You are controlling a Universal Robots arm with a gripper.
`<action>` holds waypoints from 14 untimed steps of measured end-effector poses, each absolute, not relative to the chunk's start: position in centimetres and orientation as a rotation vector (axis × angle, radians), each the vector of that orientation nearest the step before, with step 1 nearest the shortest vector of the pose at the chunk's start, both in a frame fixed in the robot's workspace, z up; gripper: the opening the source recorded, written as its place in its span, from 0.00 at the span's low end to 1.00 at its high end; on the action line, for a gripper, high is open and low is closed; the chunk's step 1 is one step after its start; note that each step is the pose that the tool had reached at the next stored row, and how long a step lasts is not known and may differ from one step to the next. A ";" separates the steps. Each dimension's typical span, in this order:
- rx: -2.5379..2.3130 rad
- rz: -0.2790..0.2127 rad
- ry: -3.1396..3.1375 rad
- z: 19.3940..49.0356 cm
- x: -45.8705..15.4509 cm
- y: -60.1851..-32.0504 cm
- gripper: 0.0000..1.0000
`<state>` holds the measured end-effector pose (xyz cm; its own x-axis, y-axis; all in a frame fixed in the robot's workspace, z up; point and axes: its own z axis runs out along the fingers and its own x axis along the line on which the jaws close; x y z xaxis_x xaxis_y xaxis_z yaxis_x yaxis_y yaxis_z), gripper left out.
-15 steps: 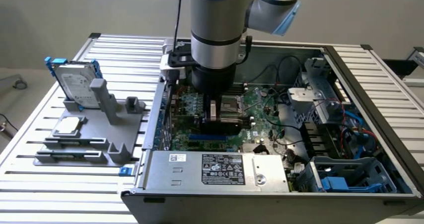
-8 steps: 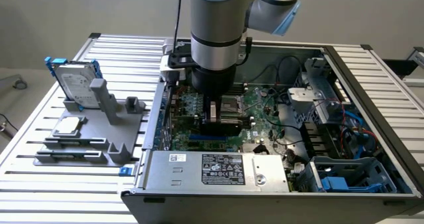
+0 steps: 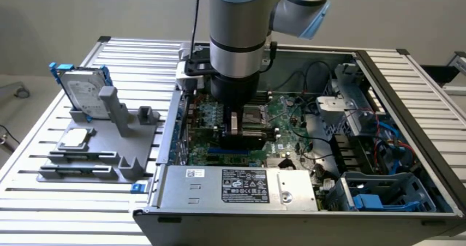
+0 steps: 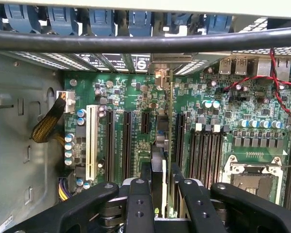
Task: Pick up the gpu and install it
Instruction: 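Insert the gpu into the slot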
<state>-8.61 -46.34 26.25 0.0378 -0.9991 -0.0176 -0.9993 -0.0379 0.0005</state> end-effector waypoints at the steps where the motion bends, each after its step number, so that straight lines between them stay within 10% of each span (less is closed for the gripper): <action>1: -2.255 0.020 2.171 26.2 -8.6 -46.3 0.26; 14: -2.266 0.024 2.163 25.9 -8.8 -46.3 0.26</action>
